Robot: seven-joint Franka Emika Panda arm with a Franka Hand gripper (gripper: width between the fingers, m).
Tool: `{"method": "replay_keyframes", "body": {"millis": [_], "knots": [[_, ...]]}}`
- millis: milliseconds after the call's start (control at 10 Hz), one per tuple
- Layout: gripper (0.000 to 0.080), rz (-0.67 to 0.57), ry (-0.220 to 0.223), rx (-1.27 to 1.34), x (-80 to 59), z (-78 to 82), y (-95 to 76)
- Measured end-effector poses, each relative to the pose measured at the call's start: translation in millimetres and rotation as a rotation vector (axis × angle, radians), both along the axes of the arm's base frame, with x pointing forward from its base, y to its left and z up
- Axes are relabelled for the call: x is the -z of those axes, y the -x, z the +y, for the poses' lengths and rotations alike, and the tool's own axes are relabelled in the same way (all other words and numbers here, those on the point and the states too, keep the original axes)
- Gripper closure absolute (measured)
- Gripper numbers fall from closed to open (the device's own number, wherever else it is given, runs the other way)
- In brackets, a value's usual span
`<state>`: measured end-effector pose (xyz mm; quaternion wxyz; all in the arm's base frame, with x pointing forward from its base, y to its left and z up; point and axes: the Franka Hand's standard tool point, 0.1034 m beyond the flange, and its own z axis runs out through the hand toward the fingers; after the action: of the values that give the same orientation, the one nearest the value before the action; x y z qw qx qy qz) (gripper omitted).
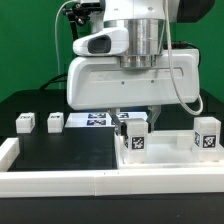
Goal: Assemble square table
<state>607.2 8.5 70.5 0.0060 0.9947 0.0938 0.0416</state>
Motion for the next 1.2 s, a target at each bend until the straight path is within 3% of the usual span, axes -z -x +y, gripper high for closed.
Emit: {"method": "replay_keyframes", "body": {"millis": [200,800,1200], "knots": [[0.0509,0.0,-0.001,0.007,0.0,0.0,0.1],[0.0507,-0.021,-0.052,0.606,0.8,-5.2,0.6],[0.0491,-0.026,-0.052,0.789,0.9,-11.0,2.8]]}}
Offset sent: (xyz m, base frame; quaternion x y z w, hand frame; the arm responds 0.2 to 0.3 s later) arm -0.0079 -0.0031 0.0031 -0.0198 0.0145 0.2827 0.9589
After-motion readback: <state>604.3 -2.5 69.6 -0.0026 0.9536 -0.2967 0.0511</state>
